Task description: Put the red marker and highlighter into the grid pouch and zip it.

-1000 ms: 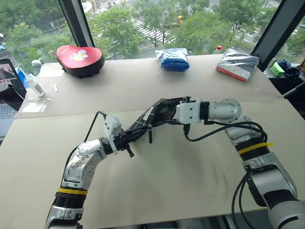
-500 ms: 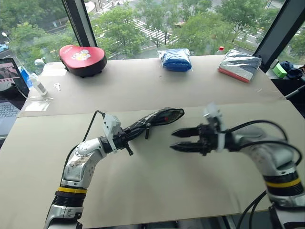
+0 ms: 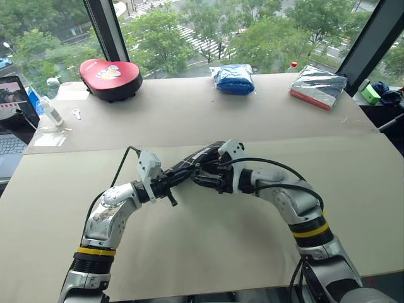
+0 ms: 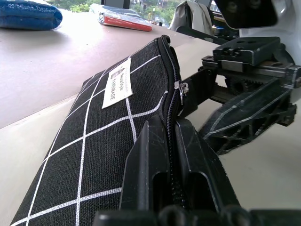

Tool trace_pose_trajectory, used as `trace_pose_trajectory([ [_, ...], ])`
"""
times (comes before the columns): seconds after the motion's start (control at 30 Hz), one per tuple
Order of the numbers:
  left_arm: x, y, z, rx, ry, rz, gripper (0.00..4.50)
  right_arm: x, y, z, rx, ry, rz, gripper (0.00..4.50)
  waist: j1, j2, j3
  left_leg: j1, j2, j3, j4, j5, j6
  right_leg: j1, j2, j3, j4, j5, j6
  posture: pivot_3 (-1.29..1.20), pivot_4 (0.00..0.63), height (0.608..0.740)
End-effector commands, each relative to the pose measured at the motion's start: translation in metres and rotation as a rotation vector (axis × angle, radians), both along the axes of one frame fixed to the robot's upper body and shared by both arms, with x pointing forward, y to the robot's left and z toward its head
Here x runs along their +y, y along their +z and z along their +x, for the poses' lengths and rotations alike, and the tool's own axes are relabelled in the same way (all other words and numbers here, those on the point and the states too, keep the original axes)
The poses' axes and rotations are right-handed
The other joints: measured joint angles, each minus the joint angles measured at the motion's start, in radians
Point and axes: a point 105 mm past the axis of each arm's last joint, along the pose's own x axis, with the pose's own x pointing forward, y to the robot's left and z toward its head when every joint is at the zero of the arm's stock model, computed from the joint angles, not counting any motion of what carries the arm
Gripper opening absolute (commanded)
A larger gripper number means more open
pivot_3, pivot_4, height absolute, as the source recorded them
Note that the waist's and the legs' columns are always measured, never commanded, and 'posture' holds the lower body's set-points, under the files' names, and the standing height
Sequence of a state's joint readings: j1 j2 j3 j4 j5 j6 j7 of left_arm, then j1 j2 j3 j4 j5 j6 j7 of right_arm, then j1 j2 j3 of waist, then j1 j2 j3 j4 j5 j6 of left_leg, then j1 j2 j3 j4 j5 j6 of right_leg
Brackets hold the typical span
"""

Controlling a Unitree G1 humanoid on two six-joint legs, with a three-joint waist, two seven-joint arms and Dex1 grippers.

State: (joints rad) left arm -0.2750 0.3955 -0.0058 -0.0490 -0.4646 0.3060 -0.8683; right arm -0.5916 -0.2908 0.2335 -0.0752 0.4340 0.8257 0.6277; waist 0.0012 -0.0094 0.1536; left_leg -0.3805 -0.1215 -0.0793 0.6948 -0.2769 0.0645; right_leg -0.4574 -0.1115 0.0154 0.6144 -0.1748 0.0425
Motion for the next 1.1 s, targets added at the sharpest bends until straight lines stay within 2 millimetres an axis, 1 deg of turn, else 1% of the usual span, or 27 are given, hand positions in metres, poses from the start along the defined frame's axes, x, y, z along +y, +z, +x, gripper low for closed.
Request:
trace_pose_trajectory([
  [0.03,-0.004,0.009,-0.002,-0.042,-0.017,0.000,0.00,0.012,0.020,-0.001,-0.072,0.042,0.037,3.07,-0.002,0.000,0.000,0.000,0.000,0.000,0.000,0.000,0.000,0.000,0.000,0.000,0.000,0.000,0.000,0.00,0.150,0.740],
  [0.17,-0.004,0.009,-0.001,-0.045,-0.013,0.000,0.00,0.010,0.022,-0.003,-0.089,0.066,0.031,2.09,-0.006,0.000,0.000,0.000,0.000,0.000,0.000,0.000,0.000,0.000,0.000,0.000,0.000,0.000,0.000,0.00,0.150,0.740],
  [0.23,-0.003,0.009,-0.001,-0.046,-0.010,0.000,0.00,0.006,0.022,-0.003,-0.089,0.067,0.031,1.31,-0.008,0.000,0.000,0.000,0.000,0.000,0.000,0.000,0.000,0.000,0.000,0.000,0.000,0.000,0.000,0.00,0.150,0.740],
  [0.3,-0.002,0.009,-0.001,-0.046,-0.007,0.001,0.00,0.002,0.023,-0.004,-0.088,0.067,0.032,0.67,-0.009,0.000,0.000,0.000,0.000,0.000,0.000,0.000,0.000,0.000,0.000,0.000,0.000,0.000,0.000,0.00,0.150,0.740],
  [0.33,-0.002,0.009,-0.001,-0.046,-0.007,0.001,0.00,-0.001,0.024,-0.004,-0.088,0.067,0.032,0.27,-0.009,0.000,0.000,0.000,0.000,0.000,0.000,0.000,0.000,0.000,0.000,0.000,0.000,0.000,0.000,0.00,0.150,0.740],
  [0.37,-0.002,0.009,0.000,-0.047,-0.006,0.002,0.00,-0.004,0.025,-0.004,-0.085,0.067,0.031,0.08,-0.009,0.000,0.000,0.000,0.000,0.000,0.000,0.000,0.000,0.000,0.000,0.000,0.000,0.000,0.000,0.00,0.150,0.740],
  [0.5,-0.002,0.009,0.001,-0.050,-0.004,0.002,0.00,-0.015,0.025,-0.005,-0.082,0.053,0.025,0.08,-0.011,0.000,0.000,0.000,0.000,0.000,0.000,0.000,0.000,0.000,0.000,0.000,0.000,0.000,0.000,0.00,0.150,0.740],
  [0.6,-0.002,0.009,0.001,-0.053,-0.002,0.001,0.00,-0.029,0.026,-0.005,-0.093,0.025,0.006,0.08,-0.010,0.000,0.000,0.000,0.000,0.000,0.000,0.000,0.000,0.000,0.000,0.000,0.000,0.000,0.000,0.00,0.150,0.740],
  [0.63,-0.002,0.009,0.001,-0.053,-0.001,0.001,0.00,-0.047,0.026,0.001,-0.109,-0.038,-0.023,0.08,-0.009,0.000,0.000,0.000,0.000,0.000,0.000,0.000,0.000,0.000,0.000,0.000,0.000,0.000,0.000,0.00,0.150,0.740],
  [0.67,-0.001,0.009,0.001,-0.054,0.001,0.000,0.00,-0.059,0.027,0.005,-0.121,-0.082,-0.044,0.08,-0.009,0.000,0.000,0.000,0.000,0.000,0.000,0.000,0.000,0.000,0.000,0.000,0.000,0.000,0.000,0.00,0.150,0.740],
  [0.7,-0.001,0.009,0.001,-0.054,0.001,0.000,0.00,-0.067,0.028,0.008,-0.128,-0.111,-0.057,0.08,-0.007,0.000,0.000,-0.001,-0.001,0.000,0.000,0.000,0.000,0.000,-0.001,0.000,-0.001,0.000,0.000,0.00,0.150,0.740],
  [0.73,-0.001,0.009,0.000,-0.052,0.002,0.001,0.00,-0.088,0.029,0.014,-0.141,-0.172,-0.098,0.08,-0.005,0.000,0.000,-0.001,-0.001,0.000,0.000,0.000,0.000,0.000,-0.001,0.000,-0.001,0.000,0.000,0.00,0.150,0.740],
  [0.77,0.000,0.008,0.000,-0.052,0.002,0.001,0.00,-0.102,0.030,0.017,-0.149,-0.206,-0.124,0.08,-0.003,0.000,0.000,-0.001,-0.001,0.000,0.000,0.000,0.001,0.000,-0.001,0.000,-0.001,0.000,0.001,0.00,0.150,0.740],
  [0.8,0.000,0.008,0.000,-0.051,0.001,0.001,0.00,-0.111,0.031,0.018,-0.154,-0.229,-0.142,0.08,-0.002,0.000,0.000,-0.001,-0.001,0.000,0.000,0.000,0.001,0.000,-0.001,0.000,-0.001,0.000,0.001,0.00,0.150,0.740],
  [0.87,0.000,0.007,-0.001,-0.049,0.000,0.002,0.00,-0.148,0.031,0.026,-0.180,-0.316,-0.252,0.08,-0.001,0.000,0.000,-0.001,-0.001,0.000,0.000,0.000,0.001,0.000,-0.001,0.000,-0.001,0.000,0.001,0.00,0.150,0.740],
  [0.93,0.000,0.007,-0.001,-0.048,-0.002,0.002,0.00,-0.172,0.033,0.030,-0.192,-0.377,-0.308,0.08,0.000,0.000,0.000,0.000,-0.001,0.000,0.000,0.000,0.001,0.000,-0.001,0.000,-0.001,0.000,0.001,0.00,0.150,0.740],
  [0.97,-0.001,0.007,-0.001,-0.048,-0.004,0.002,0.00,-0.179,0.034,0.032,-0.192,-0.399,-0.309,0.08,0.000,0.000,0.000,-0.001,-0.001,0.000,0.000,0.000,0.001,0.000,-0.001,0.000,-0.001,0.000,0.001,0.00,0.150,0.740],
  [1.0,-0.001,0.007,-0.001,-0.049,-0.007,0.003,0.00,-0.180,0.035,0.032,-0.188,-0.399,-0.293,0.08,-0.002,0.000,0.000,0.000,-0.001,0.000,0.000,0.000,0.001,0.000,-0.001,0.000,-0.001,0.000,0.001,0.00,0.150,0.740],
  [1.1,-0.003,0.007,-0.002,-0.055,-0.020,0.006,0.00,-0.167,0.038,0.029,-0.157,-0.361,-0.190,0.08,-0.009,0.000,0.000,0.000,0.000,0.001,-0.001,0.000,0.001,0.000,-0.001,0.000,-0.001,0.000,0.001,0.00,0.150,0.740],
])
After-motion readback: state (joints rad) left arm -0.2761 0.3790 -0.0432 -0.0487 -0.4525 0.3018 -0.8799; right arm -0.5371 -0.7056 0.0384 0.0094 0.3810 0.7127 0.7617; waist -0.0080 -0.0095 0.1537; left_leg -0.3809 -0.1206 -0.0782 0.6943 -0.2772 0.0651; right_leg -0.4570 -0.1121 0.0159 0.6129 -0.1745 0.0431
